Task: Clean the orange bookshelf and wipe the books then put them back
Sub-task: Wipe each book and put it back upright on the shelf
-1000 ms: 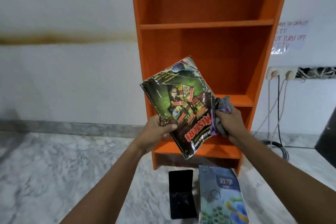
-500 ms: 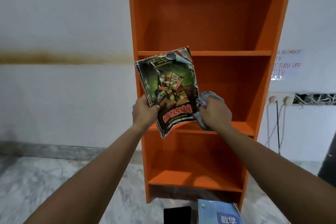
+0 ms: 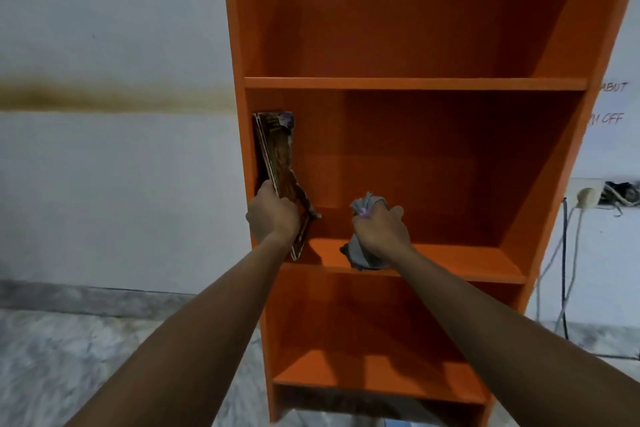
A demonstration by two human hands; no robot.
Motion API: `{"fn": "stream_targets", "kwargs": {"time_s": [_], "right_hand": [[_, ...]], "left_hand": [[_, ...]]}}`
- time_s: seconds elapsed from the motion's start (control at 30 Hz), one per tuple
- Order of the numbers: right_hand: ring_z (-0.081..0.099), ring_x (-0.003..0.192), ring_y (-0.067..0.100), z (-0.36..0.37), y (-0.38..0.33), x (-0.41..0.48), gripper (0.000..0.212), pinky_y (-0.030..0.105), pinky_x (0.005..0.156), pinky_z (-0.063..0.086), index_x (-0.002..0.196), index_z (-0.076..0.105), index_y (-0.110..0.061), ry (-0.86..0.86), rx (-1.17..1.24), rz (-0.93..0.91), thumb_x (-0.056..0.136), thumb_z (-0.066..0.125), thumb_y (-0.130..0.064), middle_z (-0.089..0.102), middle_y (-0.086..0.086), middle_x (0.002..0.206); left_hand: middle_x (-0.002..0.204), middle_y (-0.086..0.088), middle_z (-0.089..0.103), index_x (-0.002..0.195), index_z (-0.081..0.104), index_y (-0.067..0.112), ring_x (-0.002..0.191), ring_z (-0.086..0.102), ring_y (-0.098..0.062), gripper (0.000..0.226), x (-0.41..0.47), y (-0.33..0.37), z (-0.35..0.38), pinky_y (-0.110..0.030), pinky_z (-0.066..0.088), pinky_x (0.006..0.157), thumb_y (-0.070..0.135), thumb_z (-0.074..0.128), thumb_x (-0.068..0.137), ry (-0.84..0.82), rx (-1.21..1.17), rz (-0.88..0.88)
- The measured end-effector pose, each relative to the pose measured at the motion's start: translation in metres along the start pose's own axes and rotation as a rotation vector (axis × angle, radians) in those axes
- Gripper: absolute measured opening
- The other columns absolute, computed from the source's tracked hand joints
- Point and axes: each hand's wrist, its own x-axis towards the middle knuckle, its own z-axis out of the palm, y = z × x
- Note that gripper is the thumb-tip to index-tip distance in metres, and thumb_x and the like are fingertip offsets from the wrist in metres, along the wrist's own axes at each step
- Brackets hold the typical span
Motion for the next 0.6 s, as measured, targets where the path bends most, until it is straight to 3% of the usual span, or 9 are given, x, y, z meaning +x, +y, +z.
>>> {"fn": "stream_targets", "kwargs": {"time_s": [0.1,0.2,0.4,0.5,0.6], "right_hand": [[0.055,0.094,0.033,0.008,0.005,0.003,0.052,0.047,0.089,0.051,0.142,0.034,-0.01,-0.023,0.029,-0.002,0.102,0.044,-0.042,0.026,0.018,0.147],[0.049,0.116,0.037,0.012,0.01,-0.002,0.068,0.041,0.088,0.044,0.154,0.019,-0.014,-0.083,0.034,-0.023,0.1,0.052,-0.04,0.016,0.017,0.155],[0.051,0.079,0.027,0.014,0.018,-0.002,0.053,0.038,0.079,0.05,0.143,0.028,-0.017,-0.123,-0.006,-0.103,0.102,0.06,-0.029,0.015,0.019,0.156],[0.057,0.086,0.032,0.013,0.021,-0.001,0.052,0.047,0.087,0.056,0.146,0.034,-0.015,-0.137,-0.038,-0.096,0.103,0.059,-0.026,0.018,0.019,0.154],[0.056,0.082,0.031,0.014,0.024,0.0,0.05,0.047,0.084,0.057,0.146,0.035,-0.015,-0.126,-0.045,-0.099,0.103,0.06,-0.022,0.018,0.018,0.154]], "left_hand": [[0.117,-0.012,0.068,0.122,0.061,0.01,0.105,0.066,-0.034,0.027,0.0,-0.01,0.006,-0.041,0.058,0.084,0.011,0.058,0.096,-0.08,-0.003,-0.023],[0.115,-0.013,0.069,0.121,0.062,0.01,0.1,0.067,-0.033,0.028,-0.003,-0.025,0.01,-0.04,0.06,0.081,0.012,0.063,0.093,-0.146,0.032,-0.053],[0.117,-0.016,0.068,0.123,0.063,0.004,0.101,0.068,-0.036,0.029,-0.011,-0.026,0.016,-0.043,0.061,0.081,0.008,0.06,0.095,-0.122,0.037,-0.099],[0.118,-0.017,0.069,0.122,0.064,0.002,0.102,0.067,-0.036,0.028,-0.01,-0.018,0.018,-0.044,0.061,0.082,0.008,0.06,0.095,-0.038,0.005,-0.097],[0.121,-0.017,0.068,0.127,0.063,0.001,0.103,0.067,-0.035,0.03,-0.011,-0.017,0.02,-0.047,0.061,0.083,0.008,0.057,0.097,0.015,-0.005,-0.086]]}}
